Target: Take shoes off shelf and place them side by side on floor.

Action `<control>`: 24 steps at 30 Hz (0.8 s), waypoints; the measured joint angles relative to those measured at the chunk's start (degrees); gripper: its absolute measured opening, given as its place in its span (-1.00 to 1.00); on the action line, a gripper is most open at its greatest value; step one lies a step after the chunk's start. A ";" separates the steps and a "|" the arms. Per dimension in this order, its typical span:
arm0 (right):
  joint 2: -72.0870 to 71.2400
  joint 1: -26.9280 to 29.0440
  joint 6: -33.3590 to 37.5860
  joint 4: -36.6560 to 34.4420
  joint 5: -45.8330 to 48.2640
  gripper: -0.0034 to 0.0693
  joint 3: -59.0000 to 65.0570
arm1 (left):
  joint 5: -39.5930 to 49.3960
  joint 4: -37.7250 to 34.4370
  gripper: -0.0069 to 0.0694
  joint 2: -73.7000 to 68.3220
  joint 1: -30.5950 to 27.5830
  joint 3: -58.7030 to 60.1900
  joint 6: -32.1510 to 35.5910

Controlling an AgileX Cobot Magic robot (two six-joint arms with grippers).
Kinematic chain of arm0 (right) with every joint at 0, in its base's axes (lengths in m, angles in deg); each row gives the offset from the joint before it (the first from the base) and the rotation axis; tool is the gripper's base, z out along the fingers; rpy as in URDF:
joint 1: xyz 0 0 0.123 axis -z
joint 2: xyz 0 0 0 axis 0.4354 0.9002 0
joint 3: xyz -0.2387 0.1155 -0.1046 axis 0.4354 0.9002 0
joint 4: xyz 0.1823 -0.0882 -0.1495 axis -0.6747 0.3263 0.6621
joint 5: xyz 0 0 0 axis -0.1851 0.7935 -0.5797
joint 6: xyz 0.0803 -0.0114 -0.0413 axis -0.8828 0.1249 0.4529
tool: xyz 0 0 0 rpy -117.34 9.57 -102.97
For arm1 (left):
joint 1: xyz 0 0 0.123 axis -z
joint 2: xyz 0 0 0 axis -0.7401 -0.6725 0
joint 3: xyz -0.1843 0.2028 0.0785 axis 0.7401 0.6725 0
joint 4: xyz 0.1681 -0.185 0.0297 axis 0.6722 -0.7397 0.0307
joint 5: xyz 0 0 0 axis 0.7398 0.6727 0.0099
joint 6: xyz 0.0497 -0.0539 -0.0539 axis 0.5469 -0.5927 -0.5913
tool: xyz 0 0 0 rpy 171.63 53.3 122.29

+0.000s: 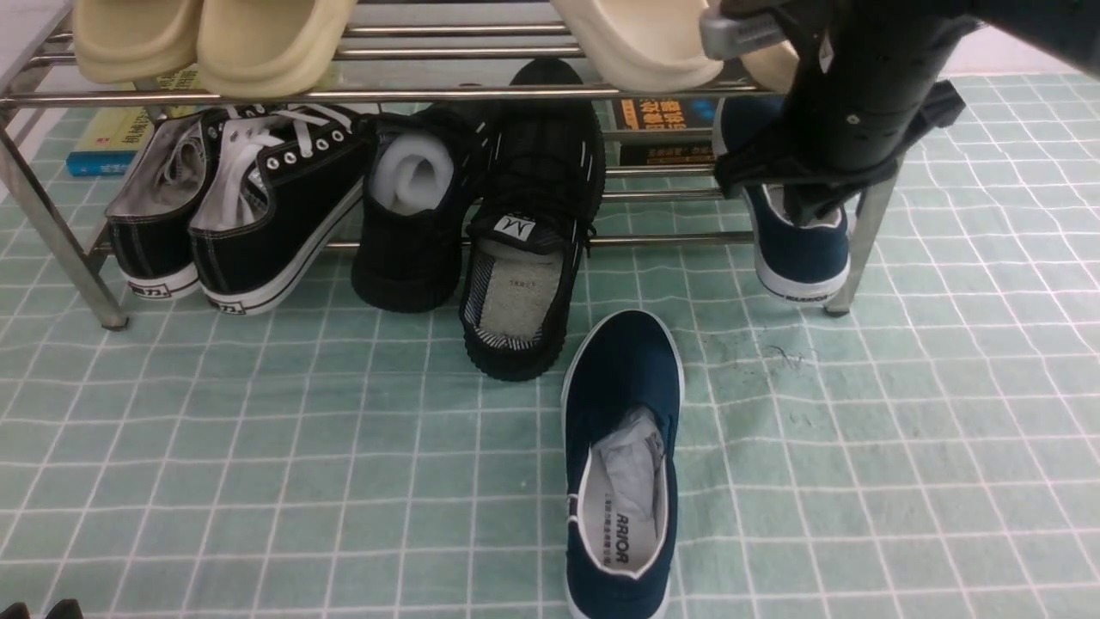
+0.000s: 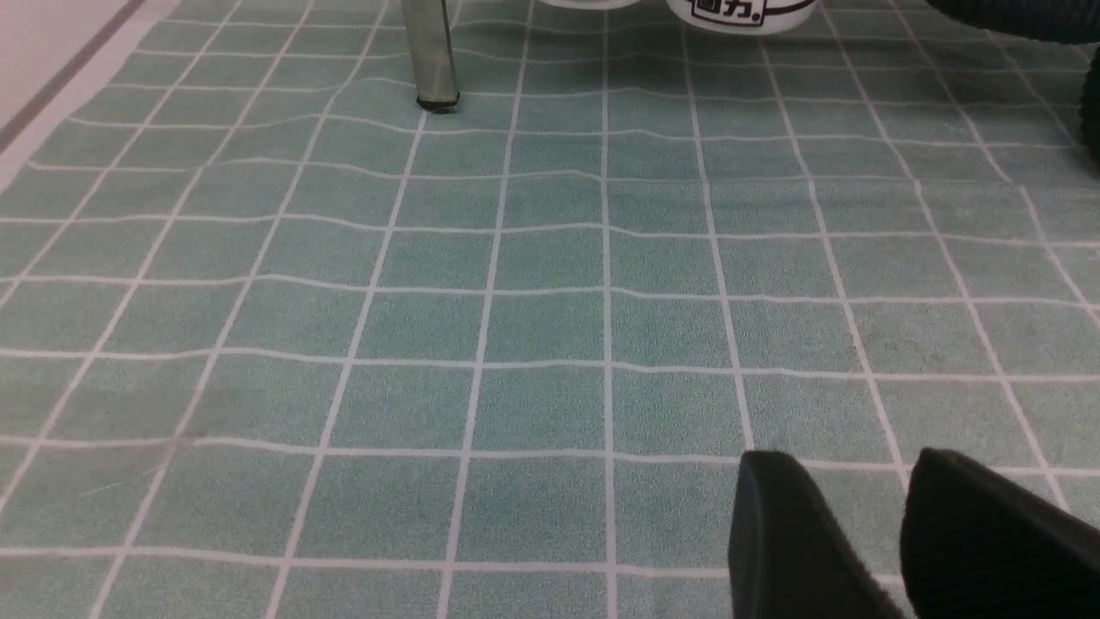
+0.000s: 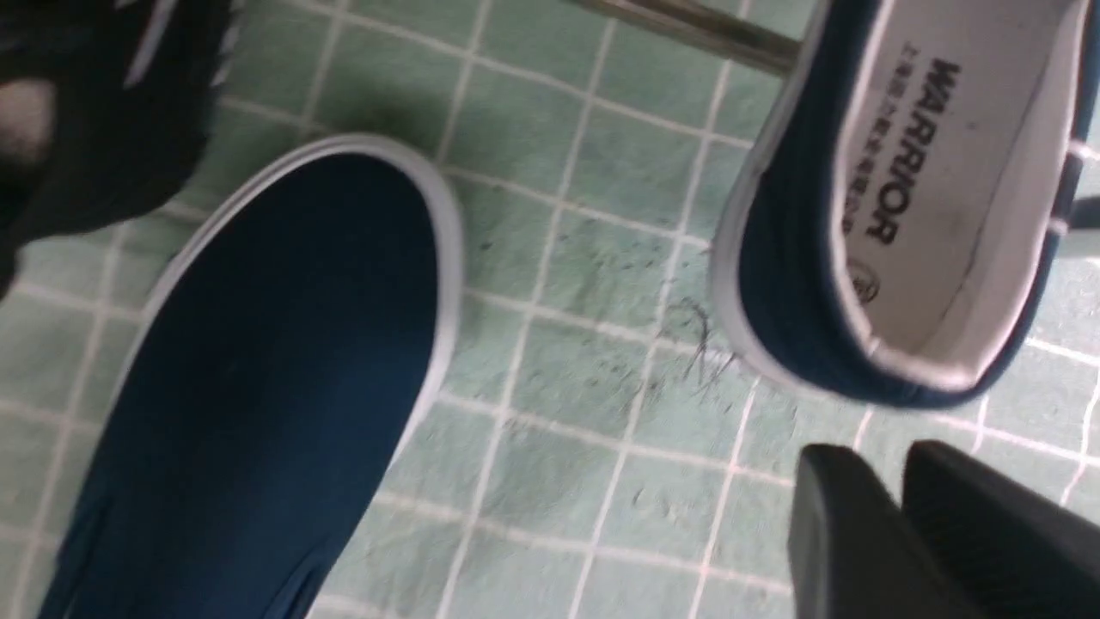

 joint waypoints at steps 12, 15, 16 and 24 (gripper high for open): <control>7.21 1.60 1.50 3.74 -12.84 0.07 0.00 | 0.04 0.00 -0.19 0.00 0.00 0.00 0.00; 8.32 1.60 1.50 6.08 -14.56 0.02 0.00 | 0.04 0.00 -0.19 0.00 0.00 0.00 0.00; 8.42 1.60 1.50 6.37 -14.93 0.01 0.00 | 0.04 0.00 -0.19 0.00 0.00 0.00 0.00; 10.45 1.60 -0.23 8.07 -18.24 -0.36 -0.62 | 0.04 0.00 -0.19 0.00 0.00 0.00 0.00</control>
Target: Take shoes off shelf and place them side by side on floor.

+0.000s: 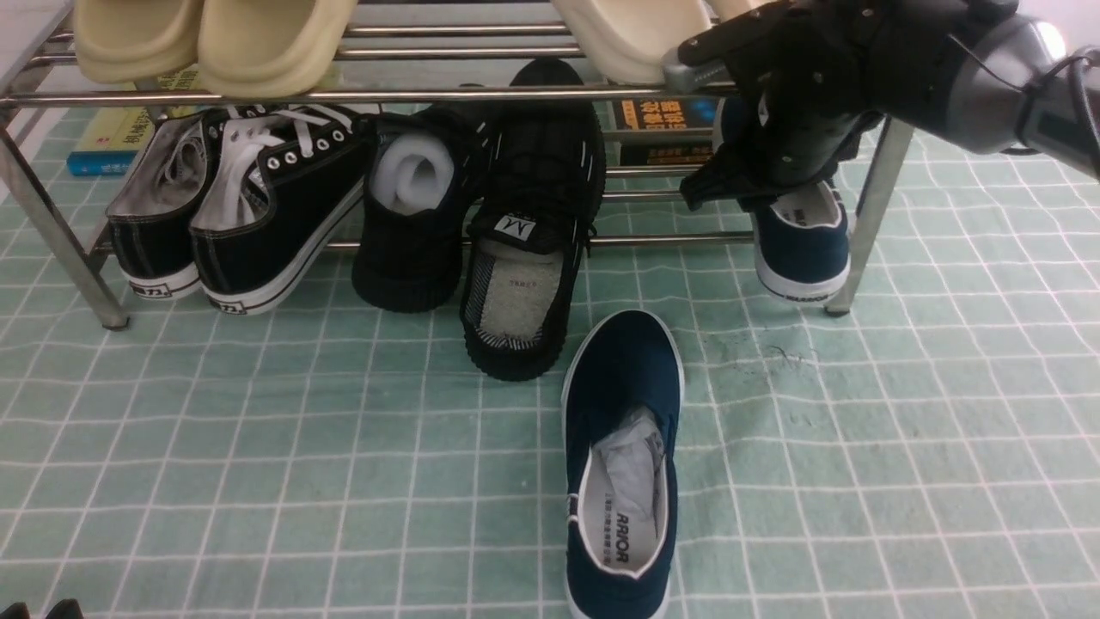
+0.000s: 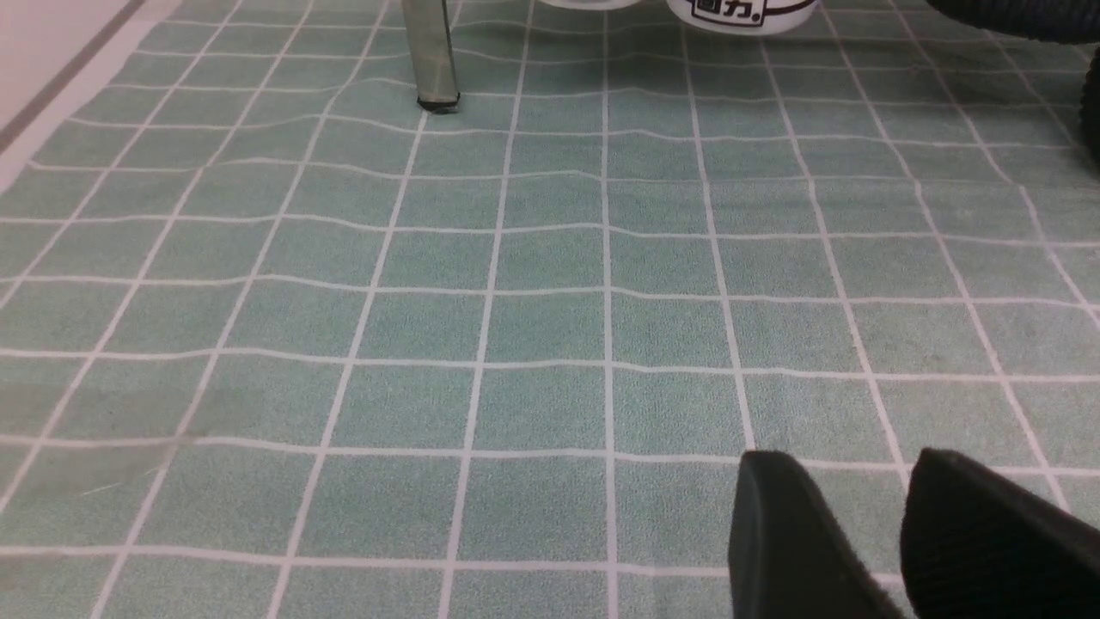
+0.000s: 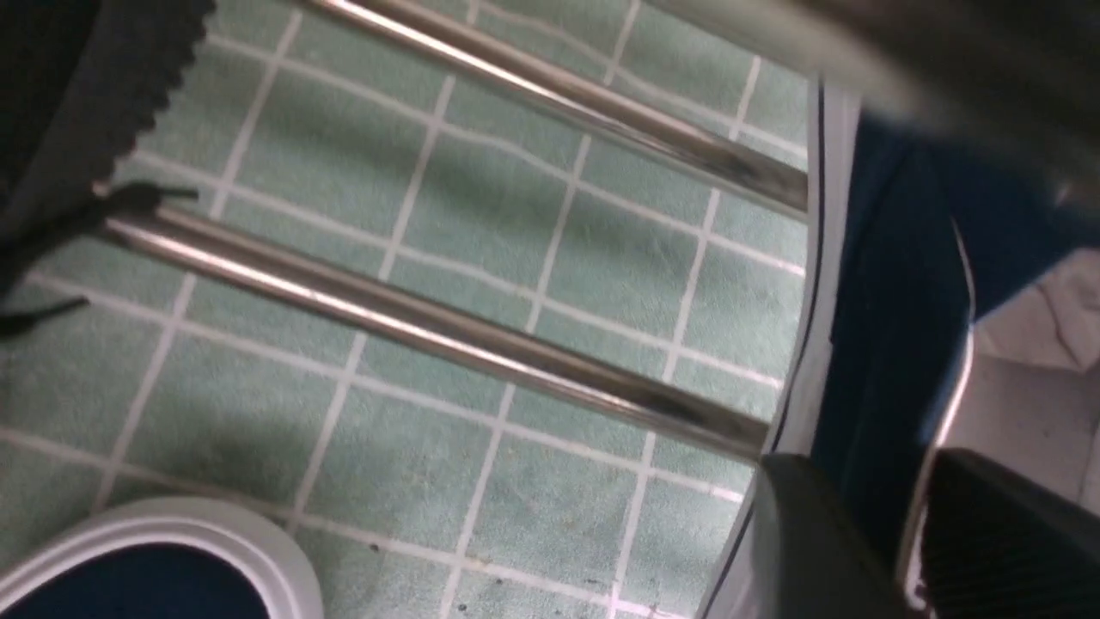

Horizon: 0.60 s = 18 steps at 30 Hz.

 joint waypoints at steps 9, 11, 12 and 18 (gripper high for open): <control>-0.14 0.00 -0.46 0.09 0.51 -0.81 -0.11 | 0.00 0.00 -0.19 0.00 0.00 0.00 0.00; -0.41 0.00 -0.46 0.09 0.91 -0.81 -0.11 | 0.00 0.00 -0.19 0.00 0.00 0.00 0.00; -0.60 0.00 -0.46 -0.11 1.42 -0.81 -0.11 | 0.00 0.00 -0.19 0.00 0.00 0.00 0.00; -3.34 0.00 -0.46 -1.24 5.91 -0.81 -0.01 | 0.00 0.00 -0.19 0.00 0.00 0.00 0.00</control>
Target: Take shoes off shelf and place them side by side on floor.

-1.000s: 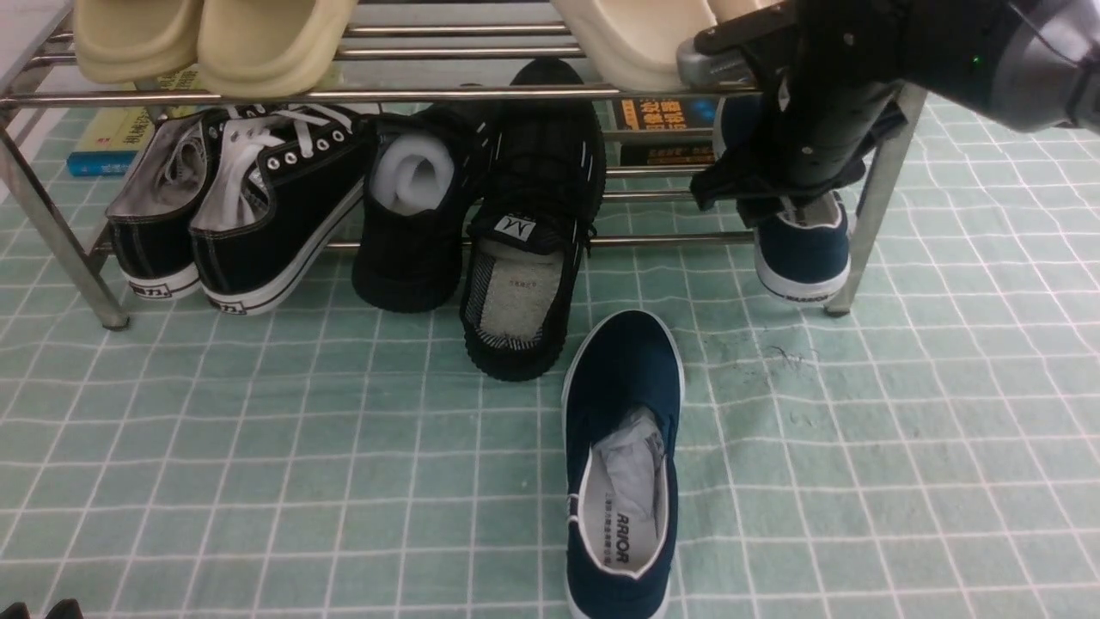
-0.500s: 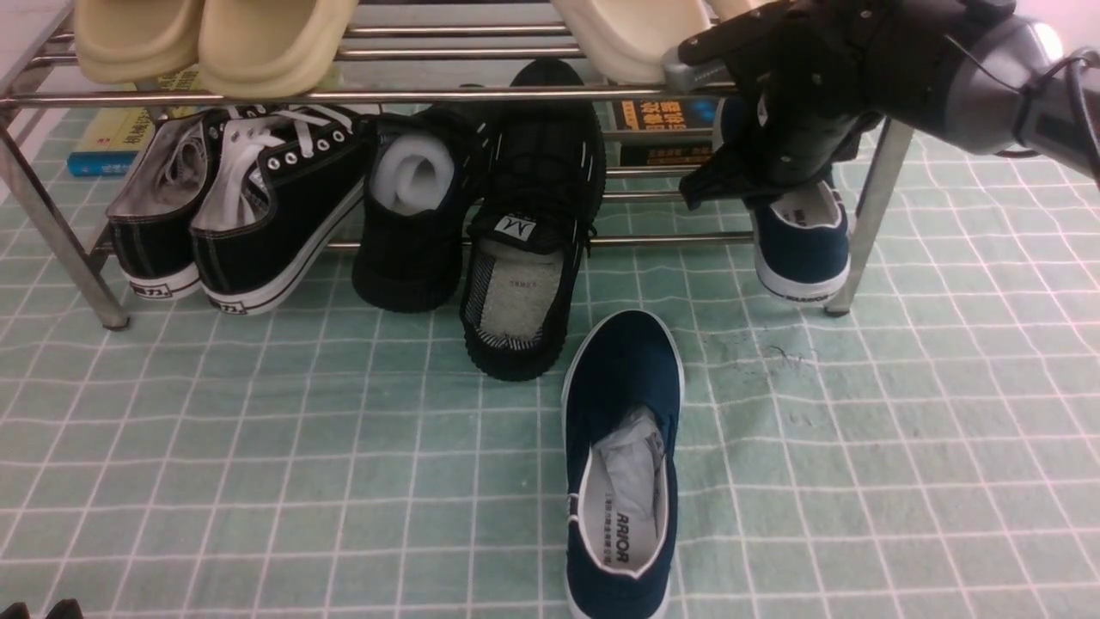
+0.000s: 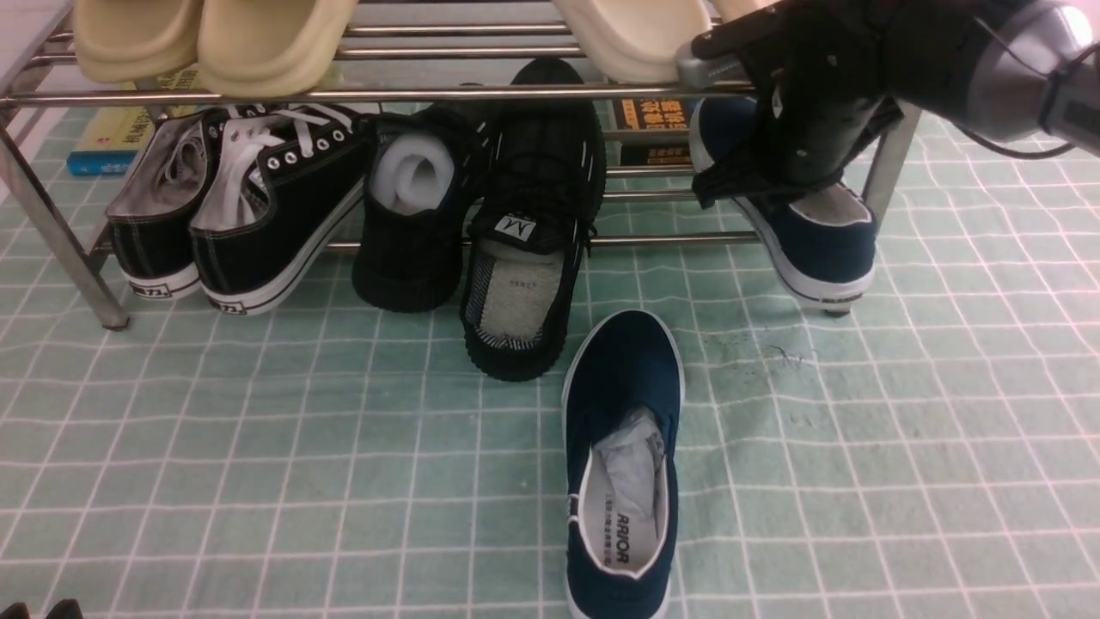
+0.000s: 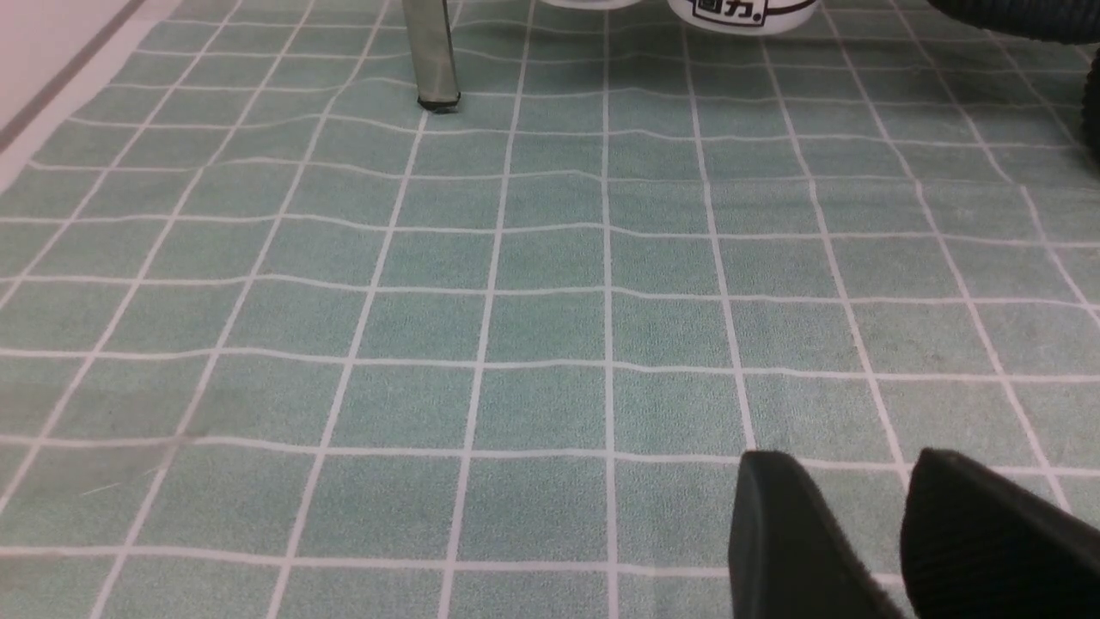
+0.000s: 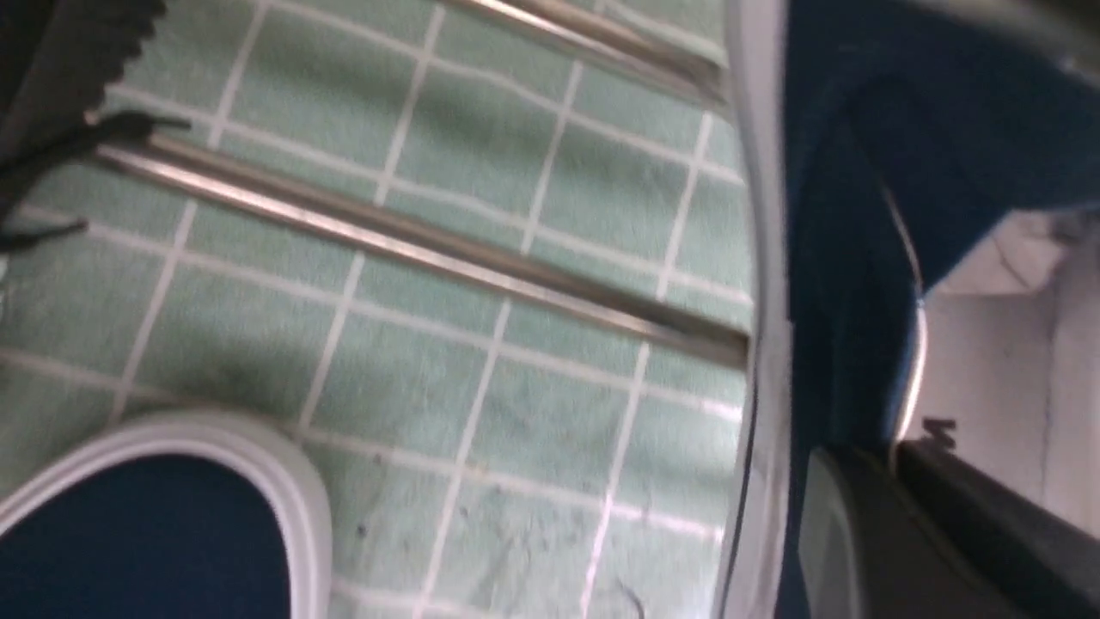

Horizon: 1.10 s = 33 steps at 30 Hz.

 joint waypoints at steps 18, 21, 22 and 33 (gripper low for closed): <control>-18.67 0.00 6.88 -12.89 15.62 -0.81 4.29 | 0.00 0.02 -0.19 0.00 0.00 0.00 0.00; -23.41 0.00 6.68 -13.03 15.56 -0.81 9.79 | 0.00 0.02 -0.19 0.00 0.00 0.00 0.00; -25.31 0.00 6.23 -13.27 15.68 -0.81 12.78 | 0.00 0.02 -0.19 0.00 0.00 0.00 0.00; -26.60 -5.94 -3.74 -11.24 8.02 -0.81 28.64 | 0.00 0.02 -0.19 0.00 0.00 0.00 0.00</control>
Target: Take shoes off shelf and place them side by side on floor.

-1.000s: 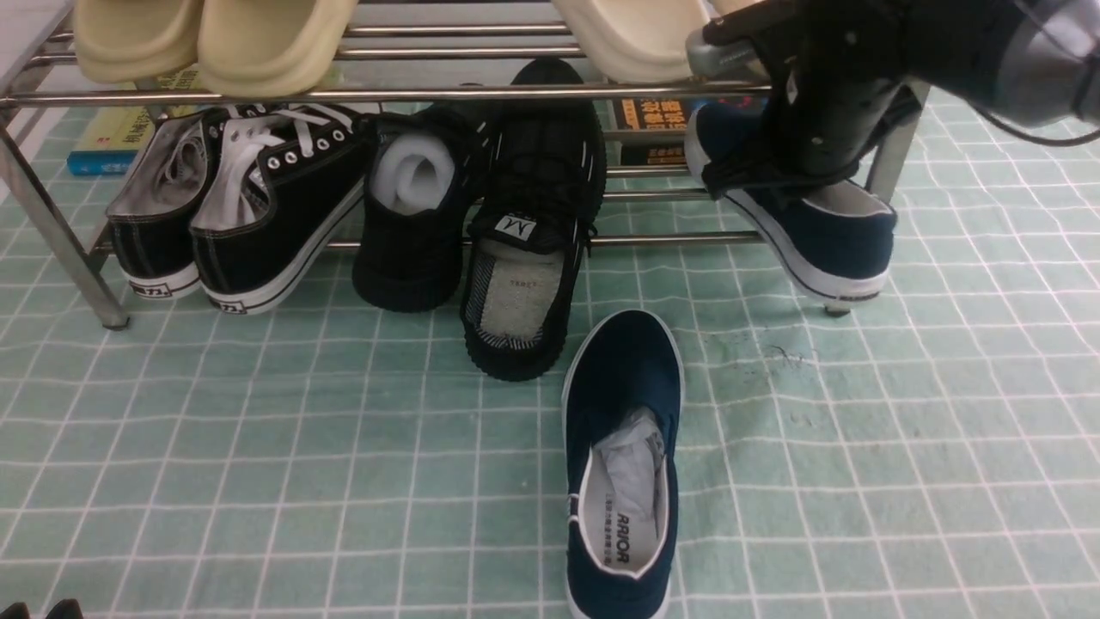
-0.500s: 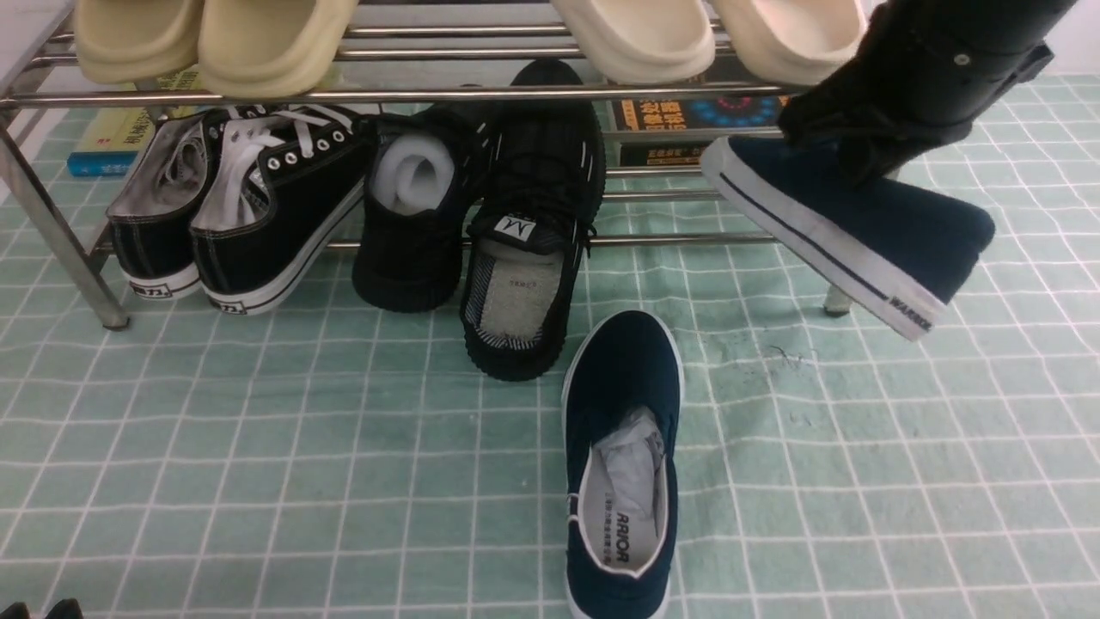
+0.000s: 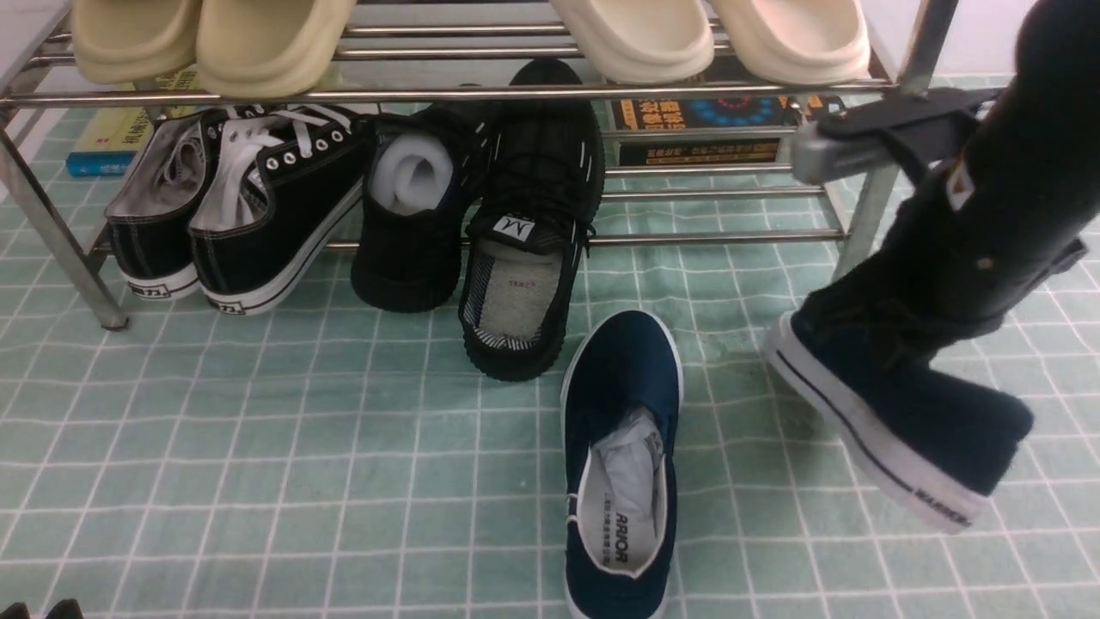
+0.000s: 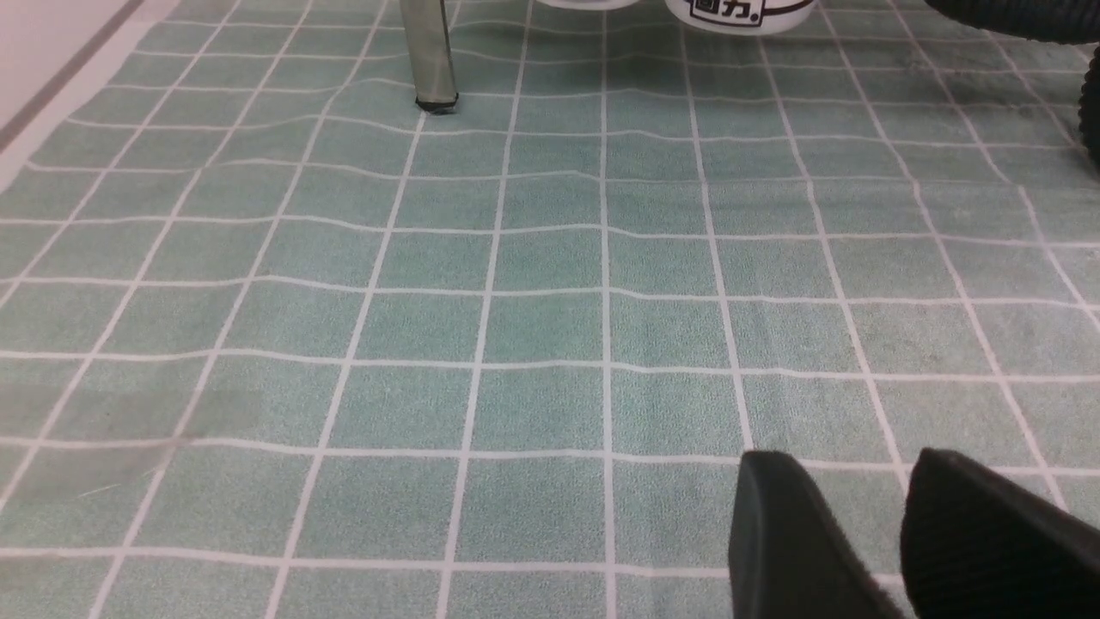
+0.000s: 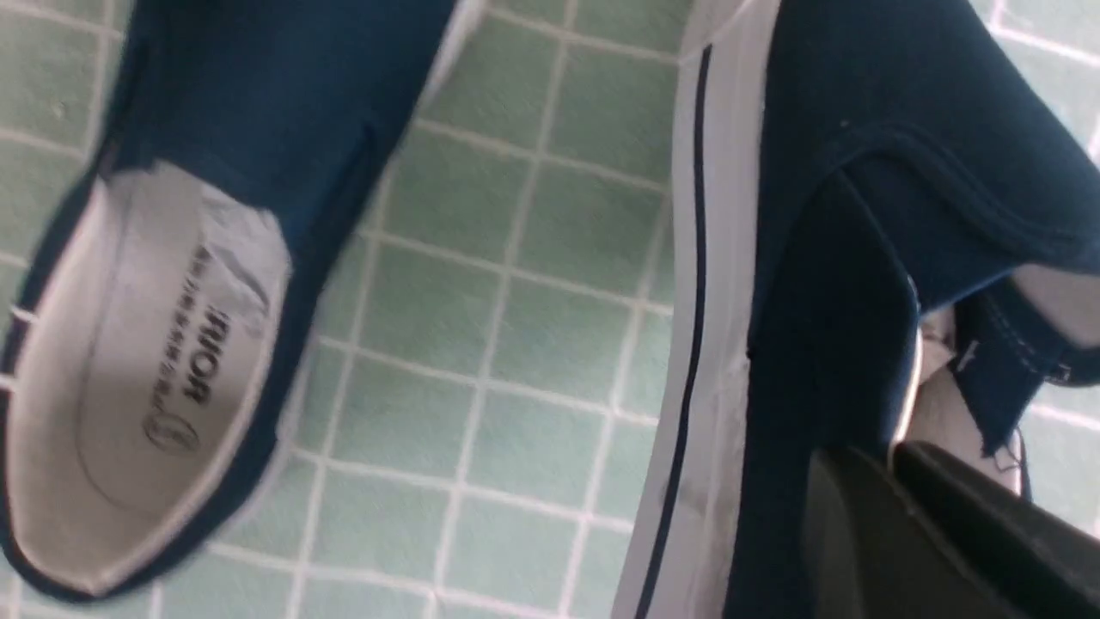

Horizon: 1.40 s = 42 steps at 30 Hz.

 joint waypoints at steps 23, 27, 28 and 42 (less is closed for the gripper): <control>7.95 -15.05 -27.47 25.04 -0.24 -0.81 0.00 | 0.00 0.00 -0.19 0.00 0.00 0.00 0.00; 10.40 -15.05 -27.79 22.42 -1.56 -0.81 0.00 | 0.00 0.00 -0.19 0.00 0.00 0.00 0.00; 10.73 -15.05 -27.85 21.84 -1.93 -0.81 0.00 | 0.00 0.00 -0.19 0.00 0.00 0.00 0.00; 14.96 -15.24 -29.71 10.89 -9.67 -0.79 0.00 | 0.00 0.00 -0.19 0.00 0.00 0.00 0.00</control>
